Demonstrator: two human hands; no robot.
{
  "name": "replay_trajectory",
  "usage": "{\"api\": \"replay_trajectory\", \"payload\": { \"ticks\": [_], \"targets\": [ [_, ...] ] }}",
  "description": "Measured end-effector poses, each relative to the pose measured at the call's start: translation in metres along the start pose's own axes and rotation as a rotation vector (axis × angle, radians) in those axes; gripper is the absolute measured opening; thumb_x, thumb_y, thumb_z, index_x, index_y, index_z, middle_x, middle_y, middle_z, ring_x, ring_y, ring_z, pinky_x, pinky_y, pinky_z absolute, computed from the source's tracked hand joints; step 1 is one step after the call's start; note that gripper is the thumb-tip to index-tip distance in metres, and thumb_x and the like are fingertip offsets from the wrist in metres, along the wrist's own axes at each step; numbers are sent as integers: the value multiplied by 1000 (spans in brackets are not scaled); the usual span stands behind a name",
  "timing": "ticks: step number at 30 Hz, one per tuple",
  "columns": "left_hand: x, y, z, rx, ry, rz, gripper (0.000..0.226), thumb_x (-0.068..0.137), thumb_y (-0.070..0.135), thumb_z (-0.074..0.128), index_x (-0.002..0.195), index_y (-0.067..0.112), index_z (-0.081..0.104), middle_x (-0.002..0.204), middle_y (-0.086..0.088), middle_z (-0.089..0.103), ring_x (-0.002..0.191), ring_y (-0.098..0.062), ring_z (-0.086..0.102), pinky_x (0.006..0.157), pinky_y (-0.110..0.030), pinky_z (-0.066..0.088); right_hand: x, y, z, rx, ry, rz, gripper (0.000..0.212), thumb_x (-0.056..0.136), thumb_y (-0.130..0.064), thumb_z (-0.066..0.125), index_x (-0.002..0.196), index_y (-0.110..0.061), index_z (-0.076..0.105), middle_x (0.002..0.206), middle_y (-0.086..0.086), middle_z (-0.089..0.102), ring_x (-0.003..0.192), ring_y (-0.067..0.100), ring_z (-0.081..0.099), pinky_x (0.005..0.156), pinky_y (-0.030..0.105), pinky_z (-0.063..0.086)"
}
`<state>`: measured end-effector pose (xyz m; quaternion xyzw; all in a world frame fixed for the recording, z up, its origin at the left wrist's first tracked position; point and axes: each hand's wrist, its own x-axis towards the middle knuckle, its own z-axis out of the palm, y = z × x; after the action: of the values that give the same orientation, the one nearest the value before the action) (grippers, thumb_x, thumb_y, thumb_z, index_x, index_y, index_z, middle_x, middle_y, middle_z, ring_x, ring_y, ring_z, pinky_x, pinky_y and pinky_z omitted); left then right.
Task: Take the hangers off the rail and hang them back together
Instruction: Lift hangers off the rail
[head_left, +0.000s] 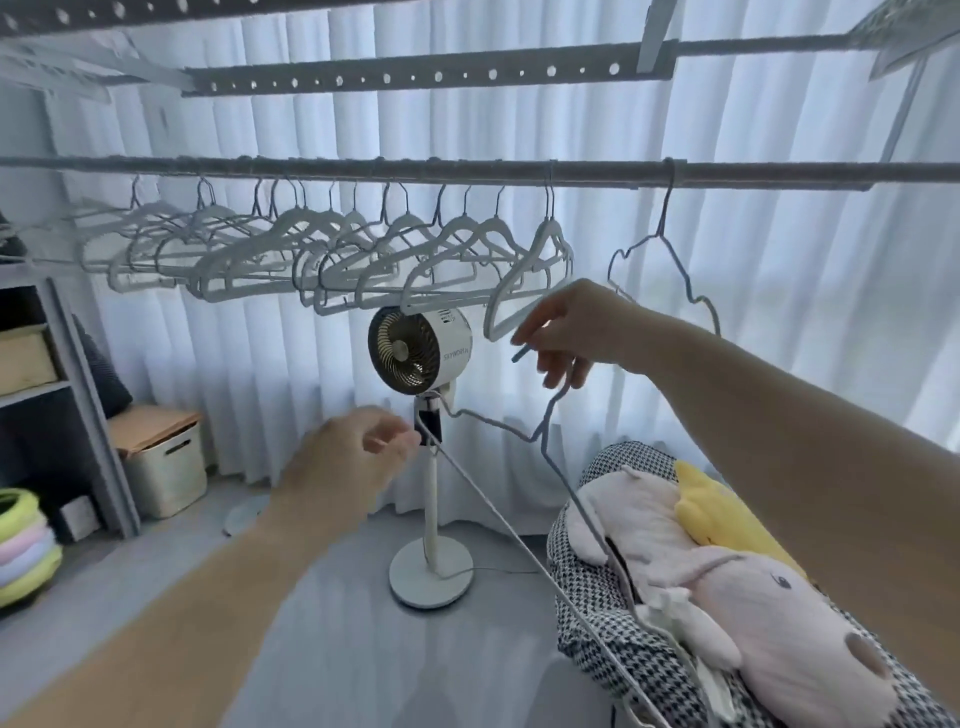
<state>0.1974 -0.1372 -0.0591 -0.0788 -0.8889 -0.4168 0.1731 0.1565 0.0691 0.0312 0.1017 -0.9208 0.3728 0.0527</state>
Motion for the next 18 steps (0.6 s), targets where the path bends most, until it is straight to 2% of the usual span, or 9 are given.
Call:
{"api": "replay_trajectory", "payload": {
  "ticks": [2,4,6,8,9,11,13,16,18],
  "targets": [
    [-22,4,11,-43,-212,-31,11,89,32,53,81,27,59,74,15,56,74,-7,54,59,-15,37,-13,-5,15,95,41,43,28,89,2,46,68,-11,57,46,3,57,28,4,56,31,14,44],
    [-38,9,25,-78,-407,-42,29,89,39,49,106,18,60,90,6,62,89,-13,59,70,-20,40,-23,-8,24,210,106,91,22,89,1,47,71,-7,55,54,8,56,27,5,56,32,15,47],
    [-52,13,38,-109,-566,-69,52,87,47,47,126,13,49,109,-1,61,103,-19,60,80,-24,42,-32,-11,29,349,161,151,13,89,2,48,78,-1,54,60,12,54,27,7,56,34,18,51],
    [-63,16,49,-110,-635,-77,64,85,48,52,137,15,34,114,-3,61,98,-20,62,81,-29,46,-39,-15,30,456,208,192,14,89,3,49,75,1,52,61,13,54,27,10,57,37,22,52],
    [-68,16,53,-109,-631,-73,65,85,42,55,140,16,30,108,-3,62,87,-18,63,76,-28,49,-43,-16,30,486,228,199,18,89,3,49,71,0,51,61,13,54,27,10,57,37,21,53],
    [-74,17,54,-124,-584,-41,53,88,23,54,137,16,34,84,2,59,58,-12,59,56,-23,48,-48,-20,29,523,254,191,22,89,3,48,69,-3,50,62,13,54,27,9,57,36,20,52],
    [-74,15,53,-122,-538,16,39,90,11,47,129,12,44,66,4,53,42,-7,54,45,-21,46,-53,-23,26,545,265,169,22,90,2,47,69,-4,50,62,12,56,29,9,58,37,20,52],
    [-67,22,44,-195,-473,31,22,90,8,42,107,16,54,59,2,55,27,-3,48,40,-19,44,-54,-24,19,559,288,128,22,92,-3,47,71,-6,51,64,11,57,33,9,60,41,21,54],
    [-60,29,39,-308,-403,-30,18,89,5,42,90,19,53,55,0,56,20,-3,41,32,-14,38,-51,-19,13,529,306,118,22,93,-5,47,71,-8,51,66,10,57,40,10,60,44,21,54]
  ]
}}
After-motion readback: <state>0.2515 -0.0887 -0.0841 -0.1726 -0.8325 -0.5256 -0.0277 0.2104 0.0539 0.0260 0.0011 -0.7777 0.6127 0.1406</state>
